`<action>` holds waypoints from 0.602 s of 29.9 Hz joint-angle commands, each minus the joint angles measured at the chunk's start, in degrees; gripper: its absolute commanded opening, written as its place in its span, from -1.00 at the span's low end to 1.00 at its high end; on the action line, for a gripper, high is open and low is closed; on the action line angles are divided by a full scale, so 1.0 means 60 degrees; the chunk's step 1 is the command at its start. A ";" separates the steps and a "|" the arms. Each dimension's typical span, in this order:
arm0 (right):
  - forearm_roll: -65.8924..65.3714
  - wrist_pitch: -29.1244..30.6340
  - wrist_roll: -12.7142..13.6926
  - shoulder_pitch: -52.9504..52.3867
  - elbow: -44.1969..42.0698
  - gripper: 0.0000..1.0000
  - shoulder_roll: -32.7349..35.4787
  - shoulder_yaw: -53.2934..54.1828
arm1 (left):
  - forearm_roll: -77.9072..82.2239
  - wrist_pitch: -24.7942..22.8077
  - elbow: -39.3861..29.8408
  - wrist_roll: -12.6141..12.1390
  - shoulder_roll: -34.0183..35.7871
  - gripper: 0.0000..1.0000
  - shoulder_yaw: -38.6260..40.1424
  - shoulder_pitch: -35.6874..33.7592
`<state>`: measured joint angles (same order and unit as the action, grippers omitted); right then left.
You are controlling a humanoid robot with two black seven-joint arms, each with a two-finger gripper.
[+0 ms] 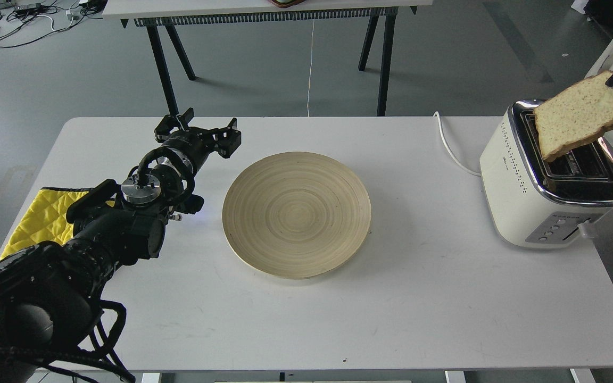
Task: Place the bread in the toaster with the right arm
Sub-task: 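Lower the bread slice into the toaster slot with the right gripper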
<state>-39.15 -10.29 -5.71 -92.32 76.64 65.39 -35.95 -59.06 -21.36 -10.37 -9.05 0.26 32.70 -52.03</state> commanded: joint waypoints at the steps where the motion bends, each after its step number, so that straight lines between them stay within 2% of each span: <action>1: -0.0008 0.0031 0.0000 -0.0008 0.0000 -0.72 0.0015 -0.0087 | 0.0000 0.0000 0.0000 0.0000 0.0001 1.00 0.0000 0.0000; 18: 0.0007 0.0163 -0.0029 -0.0067 0.0220 -0.72 0.0763 -0.0087 | 0.0000 0.0000 0.0000 0.0000 0.0001 1.00 0.0000 0.0000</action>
<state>-39.11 -9.32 -5.88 -92.72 77.83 69.89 -36.44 -59.06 -21.36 -10.37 -9.05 0.26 32.69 -52.03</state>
